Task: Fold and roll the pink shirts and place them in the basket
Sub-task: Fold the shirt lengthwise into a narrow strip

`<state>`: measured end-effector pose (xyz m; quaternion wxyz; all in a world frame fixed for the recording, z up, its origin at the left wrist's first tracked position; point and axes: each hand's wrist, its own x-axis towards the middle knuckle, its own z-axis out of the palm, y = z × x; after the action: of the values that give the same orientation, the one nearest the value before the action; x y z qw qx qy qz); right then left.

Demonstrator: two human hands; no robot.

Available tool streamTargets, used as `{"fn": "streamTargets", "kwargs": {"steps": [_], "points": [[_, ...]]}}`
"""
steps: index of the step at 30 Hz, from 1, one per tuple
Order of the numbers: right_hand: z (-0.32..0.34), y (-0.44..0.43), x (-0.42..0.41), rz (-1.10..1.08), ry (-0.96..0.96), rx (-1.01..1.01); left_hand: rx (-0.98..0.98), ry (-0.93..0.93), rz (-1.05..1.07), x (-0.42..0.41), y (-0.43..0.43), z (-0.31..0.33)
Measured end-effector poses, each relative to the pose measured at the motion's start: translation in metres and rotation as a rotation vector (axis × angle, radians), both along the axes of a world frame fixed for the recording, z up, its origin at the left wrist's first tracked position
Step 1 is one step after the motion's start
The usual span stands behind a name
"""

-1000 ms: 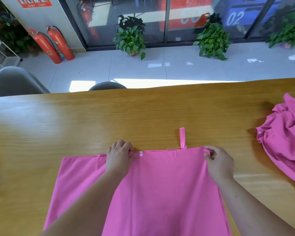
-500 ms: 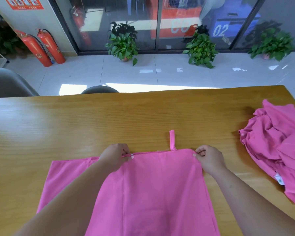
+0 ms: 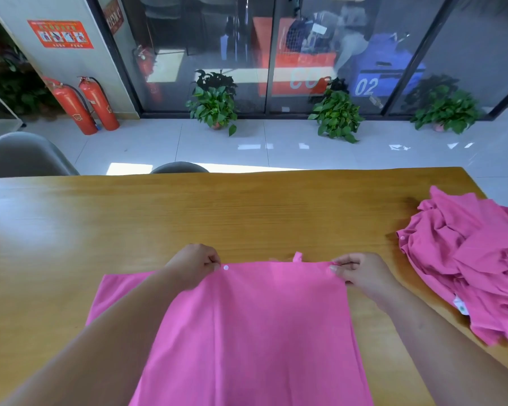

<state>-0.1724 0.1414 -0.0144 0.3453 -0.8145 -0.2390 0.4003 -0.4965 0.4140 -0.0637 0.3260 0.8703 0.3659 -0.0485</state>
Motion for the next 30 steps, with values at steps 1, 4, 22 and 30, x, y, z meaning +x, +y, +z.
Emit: {"fn": "streamTargets", "kwargs": {"steps": [1, 4, 22, 30], "points": [[0.017, 0.0, -0.008, 0.027, 0.13, 0.056, -0.004, -0.009, 0.009, -0.002, 0.0, 0.0], [0.059, -0.004, -0.021, 0.007, 0.461, 0.258, -0.045, -0.059, 0.026, -0.009, 0.0, 0.001], [0.054, -0.007, -0.033, 0.113, 0.123, -0.035, 0.058, 0.011, -0.046, -0.032, -0.014, -0.006], [0.015, -0.013, -0.003, -0.066, 0.109, 0.07, 0.1, 0.066, 0.03, -0.03, -0.016, -0.017]]}}
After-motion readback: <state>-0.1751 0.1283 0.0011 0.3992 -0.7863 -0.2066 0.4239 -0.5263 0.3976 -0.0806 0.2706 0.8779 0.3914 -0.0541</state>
